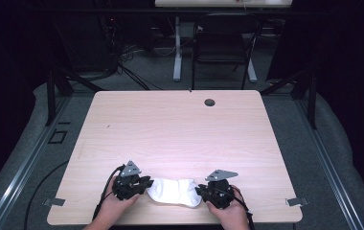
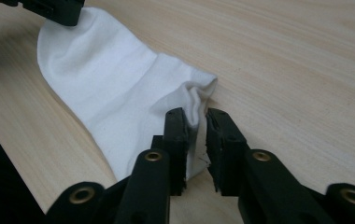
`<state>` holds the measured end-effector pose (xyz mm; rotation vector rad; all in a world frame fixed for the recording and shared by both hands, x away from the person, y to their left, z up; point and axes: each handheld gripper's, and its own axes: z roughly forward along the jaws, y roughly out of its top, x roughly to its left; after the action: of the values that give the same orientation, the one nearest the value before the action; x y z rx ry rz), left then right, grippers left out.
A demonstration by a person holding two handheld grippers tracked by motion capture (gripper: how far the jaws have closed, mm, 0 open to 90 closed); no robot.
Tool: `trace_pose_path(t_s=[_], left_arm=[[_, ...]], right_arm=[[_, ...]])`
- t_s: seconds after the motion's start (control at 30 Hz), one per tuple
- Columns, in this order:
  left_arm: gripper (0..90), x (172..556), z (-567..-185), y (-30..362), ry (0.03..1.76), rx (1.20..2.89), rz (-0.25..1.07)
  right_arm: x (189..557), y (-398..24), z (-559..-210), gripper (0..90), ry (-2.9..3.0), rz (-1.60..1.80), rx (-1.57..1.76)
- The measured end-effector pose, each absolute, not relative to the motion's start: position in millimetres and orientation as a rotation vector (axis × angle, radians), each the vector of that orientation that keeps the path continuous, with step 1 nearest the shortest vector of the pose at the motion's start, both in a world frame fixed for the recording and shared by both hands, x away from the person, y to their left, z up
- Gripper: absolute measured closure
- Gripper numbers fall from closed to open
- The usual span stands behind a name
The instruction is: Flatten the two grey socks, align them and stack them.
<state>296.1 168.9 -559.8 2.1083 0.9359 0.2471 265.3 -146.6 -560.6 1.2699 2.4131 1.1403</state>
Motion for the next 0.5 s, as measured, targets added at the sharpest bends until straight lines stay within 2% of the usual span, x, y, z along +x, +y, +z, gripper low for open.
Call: trace_pose_path(t_s=[0.27, 0.5], left_arm=[[64.9, 284.8, -551.4, 164.8, 0.873, 2.092, 0.224], [60.2, 280.3, -560.4, 156.0, 0.827, 2.155, 0.216]], right_arm=[[256.6, -141.8, -545.6, 68.5, 2.335, 1.265, 1.162], [254.9, -119.5, -554.0, 64.8, 2.429, 1.188, 1.030]])
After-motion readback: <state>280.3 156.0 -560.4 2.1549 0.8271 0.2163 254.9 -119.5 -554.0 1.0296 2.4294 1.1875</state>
